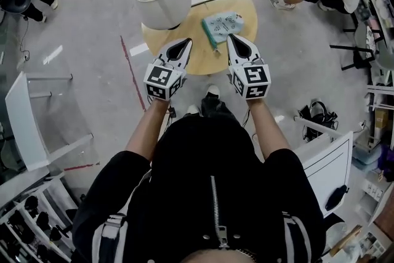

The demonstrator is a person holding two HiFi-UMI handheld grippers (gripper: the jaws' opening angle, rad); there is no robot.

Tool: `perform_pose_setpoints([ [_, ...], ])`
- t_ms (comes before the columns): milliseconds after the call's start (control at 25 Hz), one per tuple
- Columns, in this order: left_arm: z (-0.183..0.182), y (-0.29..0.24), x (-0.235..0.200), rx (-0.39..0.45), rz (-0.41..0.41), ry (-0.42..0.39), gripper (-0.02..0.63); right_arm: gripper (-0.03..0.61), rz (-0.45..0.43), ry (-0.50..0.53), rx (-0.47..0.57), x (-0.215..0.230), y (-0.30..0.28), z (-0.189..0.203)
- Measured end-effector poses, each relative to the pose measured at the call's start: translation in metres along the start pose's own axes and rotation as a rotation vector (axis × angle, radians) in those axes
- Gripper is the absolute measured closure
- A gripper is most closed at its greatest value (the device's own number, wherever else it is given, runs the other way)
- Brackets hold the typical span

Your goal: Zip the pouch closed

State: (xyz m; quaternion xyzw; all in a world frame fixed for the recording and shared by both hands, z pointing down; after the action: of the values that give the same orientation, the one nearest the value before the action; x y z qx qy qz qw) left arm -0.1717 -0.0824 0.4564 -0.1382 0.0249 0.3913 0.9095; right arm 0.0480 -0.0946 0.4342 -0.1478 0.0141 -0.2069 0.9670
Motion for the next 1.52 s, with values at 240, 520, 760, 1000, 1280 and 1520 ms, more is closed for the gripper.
perform_pose_setpoints([
  [240, -0.004, -0.027, -0.006, -0.011, -0.046, 0.022, 0.607, 0.574, -0.052, 0.019, 0.037, 0.028, -0.028, -0.008],
  [520, -0.006, -0.046, -0.008, -0.011, -0.076, 0.027, 0.607, 0.574, -0.104, 0.021, 0.041, 0.050, -0.044, -0.007],
  [760, -0.004, -0.057, -0.014, -0.019, -0.079, 0.038, 0.607, 0.575, -0.121, 0.026, 0.023, 0.052, -0.054, 0.000],
  [1000, 0.007, -0.066, -0.025, -0.035, -0.067, 0.055, 0.607, 0.575, -0.135, 0.020, -0.013, 0.053, -0.067, 0.016],
  [1280, 0.029, -0.070, -0.034, -0.078, -0.066, 0.099, 0.607, 0.573, -0.173, 0.078, -0.092, 0.045, -0.085, 0.054],
  [1520, 0.046, -0.066, -0.037, -0.103, -0.060, 0.114, 0.607, 0.472, -0.230, 0.154, -0.256, 0.035, -0.096, 0.107],
])
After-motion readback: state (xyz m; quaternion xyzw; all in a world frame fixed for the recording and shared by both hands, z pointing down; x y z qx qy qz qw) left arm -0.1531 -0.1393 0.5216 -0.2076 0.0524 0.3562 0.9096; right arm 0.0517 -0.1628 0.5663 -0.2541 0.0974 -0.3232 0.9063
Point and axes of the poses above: the fingertips, and each gripper's own axes: y backward along the fingers, x to its right, z out of its underside, the point moved 9 cm from there along y, backward along the fingers, and after that the axes turned 9 degrees about z, right-handed, at the moved point
